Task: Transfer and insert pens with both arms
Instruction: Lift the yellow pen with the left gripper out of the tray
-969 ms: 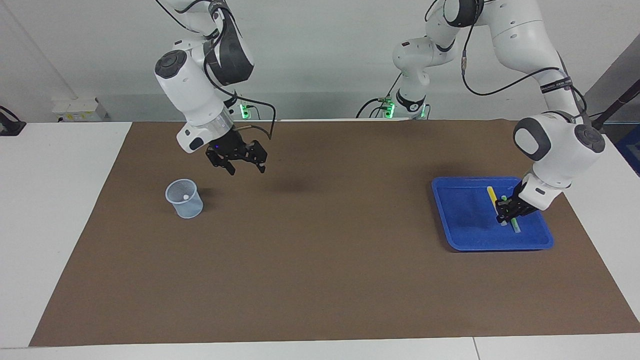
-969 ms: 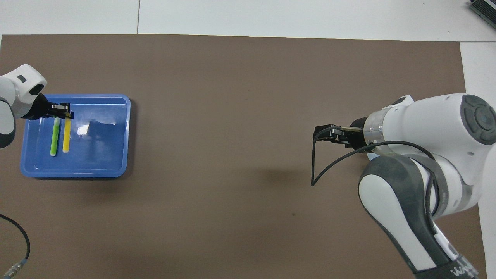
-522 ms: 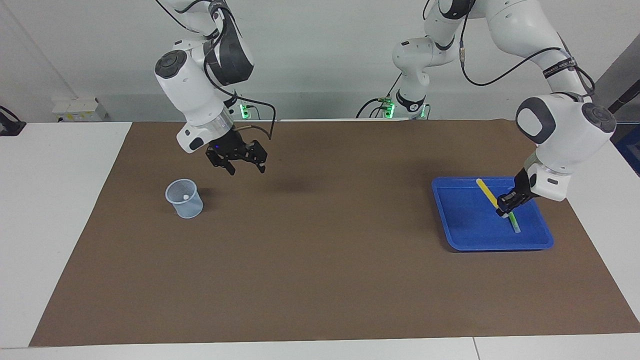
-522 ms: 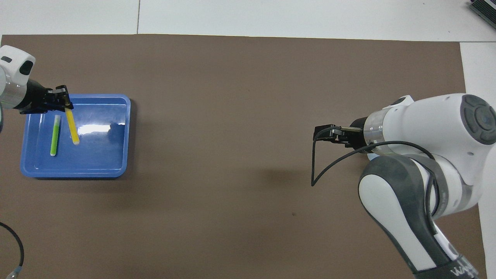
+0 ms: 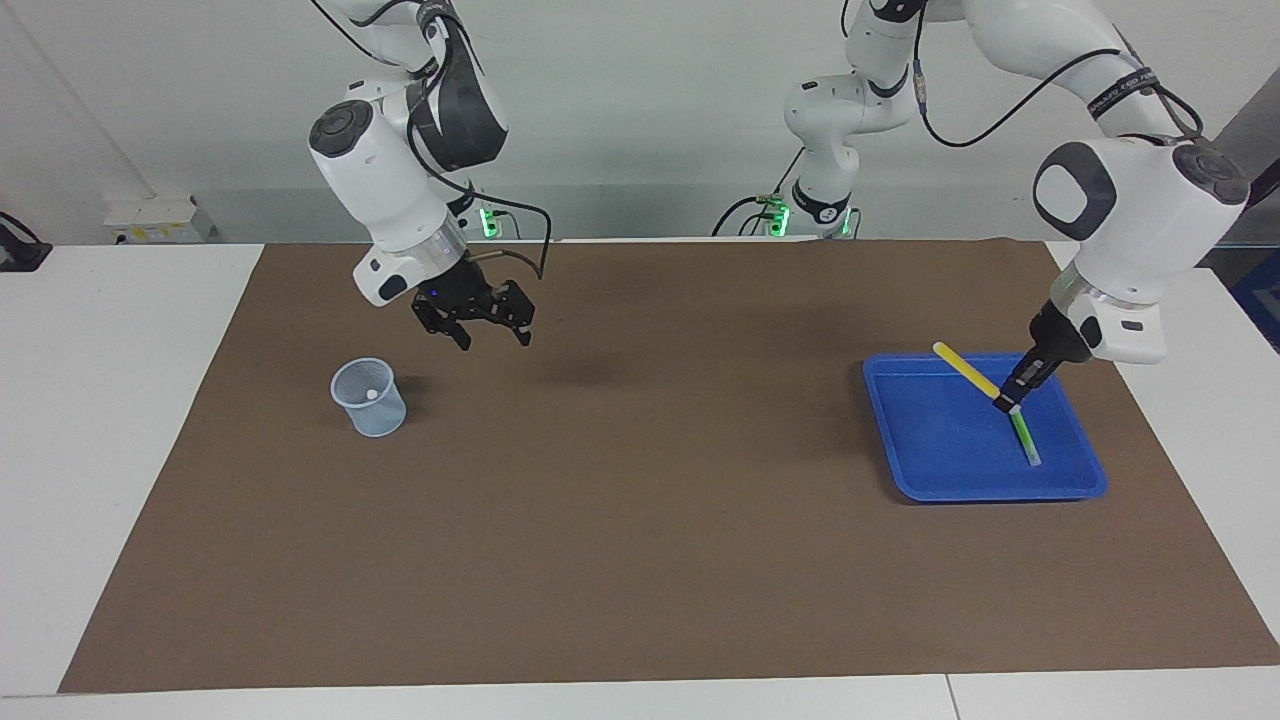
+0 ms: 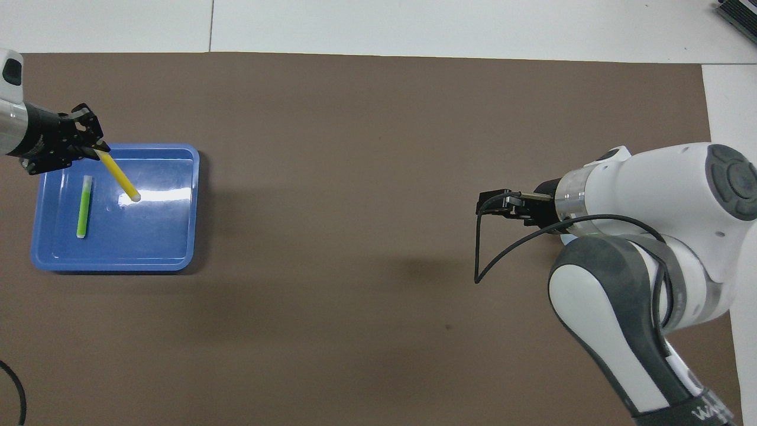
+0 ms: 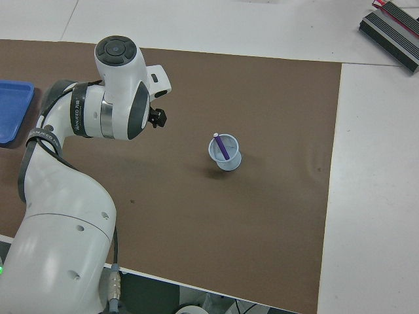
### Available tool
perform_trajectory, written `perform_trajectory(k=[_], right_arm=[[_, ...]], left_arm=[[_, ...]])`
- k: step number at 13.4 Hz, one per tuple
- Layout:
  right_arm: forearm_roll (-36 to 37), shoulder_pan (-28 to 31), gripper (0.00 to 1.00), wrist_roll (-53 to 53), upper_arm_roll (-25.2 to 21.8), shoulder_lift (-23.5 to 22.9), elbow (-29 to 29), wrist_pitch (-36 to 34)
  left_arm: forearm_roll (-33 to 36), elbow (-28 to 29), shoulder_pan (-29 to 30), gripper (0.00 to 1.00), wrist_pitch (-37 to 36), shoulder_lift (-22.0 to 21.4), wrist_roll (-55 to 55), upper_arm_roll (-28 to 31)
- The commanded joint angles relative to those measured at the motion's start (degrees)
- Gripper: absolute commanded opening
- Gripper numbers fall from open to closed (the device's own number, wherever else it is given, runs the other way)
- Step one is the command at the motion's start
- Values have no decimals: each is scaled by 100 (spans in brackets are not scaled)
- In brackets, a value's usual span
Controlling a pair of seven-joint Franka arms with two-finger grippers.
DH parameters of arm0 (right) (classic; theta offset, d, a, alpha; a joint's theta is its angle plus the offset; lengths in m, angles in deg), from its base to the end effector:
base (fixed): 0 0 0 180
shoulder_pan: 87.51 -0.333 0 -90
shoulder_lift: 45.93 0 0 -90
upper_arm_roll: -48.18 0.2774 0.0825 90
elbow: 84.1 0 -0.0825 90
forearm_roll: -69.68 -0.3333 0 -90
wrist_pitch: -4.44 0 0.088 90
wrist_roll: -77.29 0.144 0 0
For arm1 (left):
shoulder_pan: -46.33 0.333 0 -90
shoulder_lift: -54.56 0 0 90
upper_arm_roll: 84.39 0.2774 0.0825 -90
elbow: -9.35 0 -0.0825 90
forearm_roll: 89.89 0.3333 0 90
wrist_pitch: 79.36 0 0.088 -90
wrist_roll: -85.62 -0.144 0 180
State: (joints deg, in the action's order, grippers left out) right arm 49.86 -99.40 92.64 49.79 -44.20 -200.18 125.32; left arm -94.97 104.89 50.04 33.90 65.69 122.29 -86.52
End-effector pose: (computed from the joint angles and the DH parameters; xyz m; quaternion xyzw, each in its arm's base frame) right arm 0.4970 0.1467 0.4216 -0.9821 0.0956 -0.0165 0.1613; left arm 0.5815 0.0086 0.4402 0.9370 0.3415 0.0411 0.0604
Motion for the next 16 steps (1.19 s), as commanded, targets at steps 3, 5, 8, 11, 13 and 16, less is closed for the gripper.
perform_trajectory(k=[3,5,8,11,13,16], right_arm=[[-689,73,100,186,-12,-15,-2,32],[-1223,38,100,598,-3,-15,-11,163],[-1760,-198,100,1241,-3,-41,-37,576],[-2631,-348,100,1330,-3,-129,85,1059],[-2764,-428,100,1548,-3,-191,243,1210],[-2799,-655,100,2259,-3,-305,489,1349]], left_arm=[[-81,79,-344,0,-24,-444,1857,28],[-90,122,-519,0,81,-629,2666,28],[-81,306,-914,0,352,-936,3975,36],[-55,745,-1319,0,844,-1218,5031,45],[16,808,-1486,0,1012,-1271,5734,45],[523,808,-1828,0,1100,-1324,6919,36]])
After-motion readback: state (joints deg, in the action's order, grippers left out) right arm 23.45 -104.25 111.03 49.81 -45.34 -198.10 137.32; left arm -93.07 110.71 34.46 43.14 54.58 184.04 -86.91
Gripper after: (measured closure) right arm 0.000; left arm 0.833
